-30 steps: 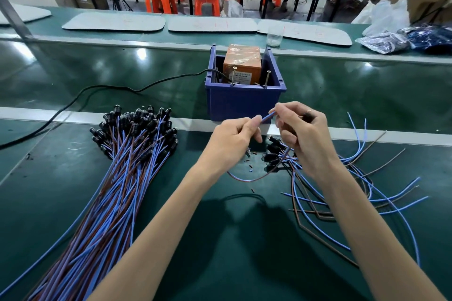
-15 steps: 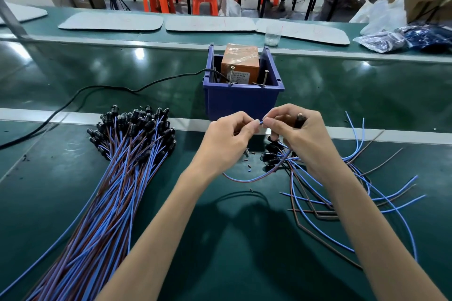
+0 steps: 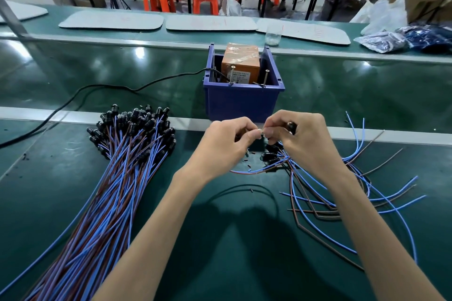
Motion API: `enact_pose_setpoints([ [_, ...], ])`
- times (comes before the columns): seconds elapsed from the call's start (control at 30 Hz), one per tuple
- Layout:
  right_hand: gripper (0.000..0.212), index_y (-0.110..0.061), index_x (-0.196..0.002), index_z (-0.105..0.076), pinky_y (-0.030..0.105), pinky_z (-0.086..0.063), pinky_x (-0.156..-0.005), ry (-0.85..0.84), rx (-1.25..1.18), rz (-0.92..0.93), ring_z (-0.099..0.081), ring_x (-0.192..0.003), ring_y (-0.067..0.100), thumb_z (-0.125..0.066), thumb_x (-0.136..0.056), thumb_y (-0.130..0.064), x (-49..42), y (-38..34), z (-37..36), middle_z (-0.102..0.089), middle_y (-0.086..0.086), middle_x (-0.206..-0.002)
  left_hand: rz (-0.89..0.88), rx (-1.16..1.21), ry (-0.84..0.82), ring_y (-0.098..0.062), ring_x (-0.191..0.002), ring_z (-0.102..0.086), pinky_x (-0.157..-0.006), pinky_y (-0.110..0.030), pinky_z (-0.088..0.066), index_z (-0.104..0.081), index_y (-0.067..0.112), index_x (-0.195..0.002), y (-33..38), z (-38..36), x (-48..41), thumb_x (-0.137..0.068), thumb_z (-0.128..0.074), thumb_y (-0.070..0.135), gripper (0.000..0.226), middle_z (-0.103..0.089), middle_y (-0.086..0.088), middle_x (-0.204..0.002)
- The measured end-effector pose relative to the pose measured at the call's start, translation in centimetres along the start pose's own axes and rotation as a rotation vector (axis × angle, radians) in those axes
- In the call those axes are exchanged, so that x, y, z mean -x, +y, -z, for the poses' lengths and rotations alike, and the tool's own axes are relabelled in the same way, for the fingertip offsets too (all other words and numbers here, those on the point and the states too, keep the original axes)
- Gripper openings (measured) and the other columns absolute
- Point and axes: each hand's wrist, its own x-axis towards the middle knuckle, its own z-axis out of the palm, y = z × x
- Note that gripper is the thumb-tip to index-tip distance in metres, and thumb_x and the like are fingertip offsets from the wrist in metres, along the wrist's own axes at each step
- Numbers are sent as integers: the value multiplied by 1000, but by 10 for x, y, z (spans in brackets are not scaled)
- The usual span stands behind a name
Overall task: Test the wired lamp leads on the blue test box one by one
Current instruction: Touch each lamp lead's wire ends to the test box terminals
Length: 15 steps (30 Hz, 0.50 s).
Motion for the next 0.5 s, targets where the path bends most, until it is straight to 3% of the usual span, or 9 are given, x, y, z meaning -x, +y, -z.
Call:
enact_pose_setpoints([
  [0.23,33,-22,-73,-59,12,-47,-58,41,-88,-30,-65,-52,5,-61,-87,8,0,0,-4,-67,-8,-63,-19,9,24,-11,-52,-43,-56,-30,-40,-64,25,-80,-1,2,-1,-94,-61,24,14,-62,-5,-63],
  [0.37,19,-21,-77,-65,14,-49,-64,23,-123,-26,-67,-57,5,-70,-85,-5,-1,-4,-5,-69,-8,-65,-17,12,55,-8,-53,-41,-56,-26,-37,-67,22,-81,-2,5,-1,-94,-62,24,14,-55,9,-58],
  [0.5,13,-20,-81,-69,30,-56,-72,32,-166,-29,-70,-63,12,-74,-82,-8,0,-7,-2,-72,0,-72,-15,42,47,-5,-51,-38,-54,-19,-32,-67,18,-80,-2,8,0,-94,-62,23,15,-52,11,-55],
])
